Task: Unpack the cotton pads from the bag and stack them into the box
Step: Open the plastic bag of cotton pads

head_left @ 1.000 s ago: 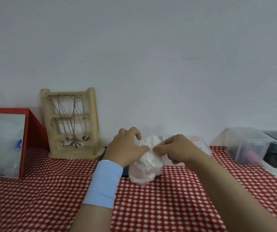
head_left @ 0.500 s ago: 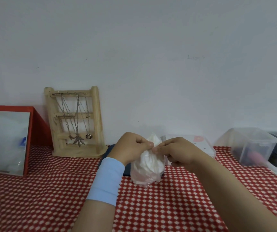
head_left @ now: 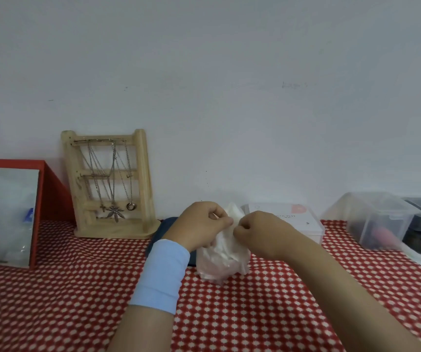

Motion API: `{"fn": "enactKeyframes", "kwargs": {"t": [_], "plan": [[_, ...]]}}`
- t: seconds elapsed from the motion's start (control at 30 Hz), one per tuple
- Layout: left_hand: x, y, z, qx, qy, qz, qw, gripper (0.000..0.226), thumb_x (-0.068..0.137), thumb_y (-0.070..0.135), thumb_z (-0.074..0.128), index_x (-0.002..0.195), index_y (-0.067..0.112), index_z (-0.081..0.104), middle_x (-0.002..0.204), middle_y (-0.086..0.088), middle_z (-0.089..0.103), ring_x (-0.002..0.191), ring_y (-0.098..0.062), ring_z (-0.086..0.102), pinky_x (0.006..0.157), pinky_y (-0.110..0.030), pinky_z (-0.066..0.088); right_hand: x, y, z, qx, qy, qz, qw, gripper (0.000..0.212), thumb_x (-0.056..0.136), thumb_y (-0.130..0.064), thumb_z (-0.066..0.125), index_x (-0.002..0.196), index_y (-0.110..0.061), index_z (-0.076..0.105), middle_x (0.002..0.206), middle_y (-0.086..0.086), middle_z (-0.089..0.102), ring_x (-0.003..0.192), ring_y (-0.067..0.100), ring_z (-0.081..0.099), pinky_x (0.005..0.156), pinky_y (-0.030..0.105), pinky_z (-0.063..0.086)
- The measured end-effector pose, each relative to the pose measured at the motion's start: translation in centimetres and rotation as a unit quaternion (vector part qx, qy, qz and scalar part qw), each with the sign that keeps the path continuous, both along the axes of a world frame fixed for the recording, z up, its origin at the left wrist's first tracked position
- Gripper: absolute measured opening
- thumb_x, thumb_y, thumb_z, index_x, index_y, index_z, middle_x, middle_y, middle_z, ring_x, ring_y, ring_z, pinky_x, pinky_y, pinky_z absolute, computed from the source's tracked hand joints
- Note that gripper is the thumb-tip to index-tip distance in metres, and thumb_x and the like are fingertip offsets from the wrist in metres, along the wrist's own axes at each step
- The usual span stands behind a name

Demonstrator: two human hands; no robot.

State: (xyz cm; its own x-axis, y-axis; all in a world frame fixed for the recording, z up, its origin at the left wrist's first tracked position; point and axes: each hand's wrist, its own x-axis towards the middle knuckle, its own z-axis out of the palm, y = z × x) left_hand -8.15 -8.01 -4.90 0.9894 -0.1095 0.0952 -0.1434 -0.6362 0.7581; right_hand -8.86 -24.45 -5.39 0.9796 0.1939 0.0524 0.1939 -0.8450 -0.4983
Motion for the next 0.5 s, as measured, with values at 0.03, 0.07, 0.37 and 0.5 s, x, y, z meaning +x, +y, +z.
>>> {"fn": "enactKeyframes", "kwargs": {"t": [0.03, 0.07, 0.37, 0.5], "plan": [[-0.1, 0.0, 0.2, -0.006, 0.007, 0.003, 1.000, 0.015, 0.098, 0.031, 0.065, 0.092, 0.018, 0.071, 0.073, 0.004, 0.066, 0.061, -0.011, 0.065, 0.055, -0.019, 0.053, 0.0, -0.1, -0.1, -0.003, -0.020, -0.004, 1.000, 0.034, 0.095, -0.031, 0.050, 0.063, -0.018, 0.052, 0.063, -0.005, 0.055, 0.057, 0.013, 0.048, 0.058, 0.028, 0.041], [-0.2, 0.0, 0.3, -0.011, 0.013, 0.008, 1.000, 0.016, 0.098, 0.030, 0.065, 0.092, 0.017, 0.072, 0.074, 0.002, 0.068, 0.062, -0.012, 0.067, 0.056, -0.020, 0.056, 0.2, -0.3, -0.1, 0.005, -0.039, -0.011, 0.999, 0.030, 0.093, -0.032, 0.054, 0.066, -0.020, 0.061, 0.067, -0.005, 0.063, 0.059, 0.012, 0.053, 0.060, 0.029, 0.045], [-0.4, 0.3, 1.0, 0.010, 0.048, 0.048, 0.998, 0.031, 0.092, 0.036, 0.071, 0.087, 0.006, 0.077, 0.081, -0.008, 0.076, 0.061, -0.017, 0.071, 0.068, -0.028, 0.061, 0.2, -0.4, -0.3, 0.275, 0.072, -0.018, 0.958, 0.015, 0.076, -0.030, 0.086, 0.077, -0.016, 0.081, 0.052, -0.011, 0.061, 0.036, -0.002, 0.045, 0.043, 0.016, 0.038], [-0.2, 0.7, 0.7, 0.019, 0.041, 0.035, 0.998, 0.022, 0.091, 0.032, 0.073, 0.081, 0.014, 0.080, 0.072, -0.001, 0.072, 0.060, -0.011, 0.059, 0.064, -0.022, 0.051, 0.4, -0.5, -0.6, 0.326, 0.144, -0.021, 0.934, 0.018, 0.076, -0.030, 0.087, 0.079, -0.014, 0.082, 0.056, -0.001, 0.055, 0.042, 0.009, 0.032, 0.044, 0.023, 0.027]]}}
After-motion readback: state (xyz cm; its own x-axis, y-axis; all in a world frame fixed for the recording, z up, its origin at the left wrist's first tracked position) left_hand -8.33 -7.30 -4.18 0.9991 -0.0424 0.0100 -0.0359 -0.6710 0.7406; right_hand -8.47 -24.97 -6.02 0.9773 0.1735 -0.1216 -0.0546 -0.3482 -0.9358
